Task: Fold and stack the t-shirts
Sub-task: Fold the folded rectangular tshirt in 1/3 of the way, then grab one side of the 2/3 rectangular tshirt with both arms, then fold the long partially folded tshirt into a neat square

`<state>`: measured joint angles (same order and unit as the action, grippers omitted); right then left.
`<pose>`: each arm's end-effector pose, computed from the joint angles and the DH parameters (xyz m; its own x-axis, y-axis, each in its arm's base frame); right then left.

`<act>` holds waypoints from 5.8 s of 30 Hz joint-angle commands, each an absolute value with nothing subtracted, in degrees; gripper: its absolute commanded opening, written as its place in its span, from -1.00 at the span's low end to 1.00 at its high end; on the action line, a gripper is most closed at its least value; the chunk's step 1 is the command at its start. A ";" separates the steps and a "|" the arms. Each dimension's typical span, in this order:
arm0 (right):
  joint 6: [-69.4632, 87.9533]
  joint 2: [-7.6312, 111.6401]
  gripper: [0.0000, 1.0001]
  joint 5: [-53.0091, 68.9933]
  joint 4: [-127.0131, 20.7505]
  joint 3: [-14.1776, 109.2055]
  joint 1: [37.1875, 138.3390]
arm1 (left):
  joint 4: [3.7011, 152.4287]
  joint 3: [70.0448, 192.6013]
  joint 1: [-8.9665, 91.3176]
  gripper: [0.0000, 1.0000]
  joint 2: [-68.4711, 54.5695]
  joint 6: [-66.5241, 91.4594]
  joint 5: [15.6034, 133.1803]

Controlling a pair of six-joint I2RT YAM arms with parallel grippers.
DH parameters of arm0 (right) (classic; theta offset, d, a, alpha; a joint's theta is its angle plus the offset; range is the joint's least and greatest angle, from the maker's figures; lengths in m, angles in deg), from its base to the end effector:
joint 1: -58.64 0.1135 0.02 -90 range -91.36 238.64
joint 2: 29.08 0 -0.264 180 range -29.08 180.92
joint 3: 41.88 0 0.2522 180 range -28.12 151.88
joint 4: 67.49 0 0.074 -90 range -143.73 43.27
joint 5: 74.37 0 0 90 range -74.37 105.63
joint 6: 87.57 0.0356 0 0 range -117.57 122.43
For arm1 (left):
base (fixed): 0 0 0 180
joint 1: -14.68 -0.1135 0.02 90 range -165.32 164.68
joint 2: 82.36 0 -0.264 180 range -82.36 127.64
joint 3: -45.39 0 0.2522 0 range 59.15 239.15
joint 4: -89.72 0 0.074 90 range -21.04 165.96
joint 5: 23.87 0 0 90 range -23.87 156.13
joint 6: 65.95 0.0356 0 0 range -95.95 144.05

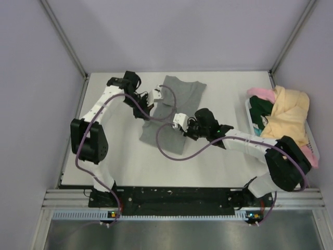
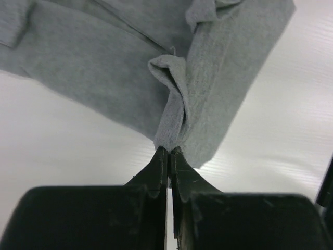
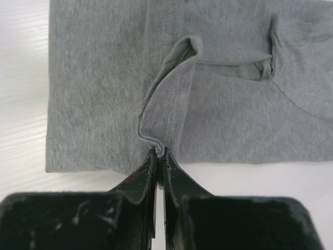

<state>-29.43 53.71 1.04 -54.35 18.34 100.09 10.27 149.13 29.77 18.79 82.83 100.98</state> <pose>0.2248 0.2105 0.2153 0.0475 -0.6396 -0.7673 -0.9052 0.2971 -0.3037 0.3292 -0.1098 0.2834 -0.1974 0.7801 -0.5937 0.9798 0.1764 -0.0940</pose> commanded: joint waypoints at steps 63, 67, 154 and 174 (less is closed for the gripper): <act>-46.70 64.88 -0.05 12.48 -58.56 15.03 107.77 | 45.98 116.55 34.62 0.23 12.91 107.37 93.29; -46.61 65.76 -0.62 12.91 -57.60 15.74 107.94 | 48.18 116.46 35.94 0.21 15.20 106.41 89.70; 16.57 83.95 -0.35 -23.28 -48.26 55.38 78.41 | 34.30 155.25 27.85 -0.04 24.62 54.28 86.33; 52.34 107.77 -1.00 -6.54 -58.38 73.48 78.85 | 33.60 140.98 30.23 -0.25 29.17 56.83 81.95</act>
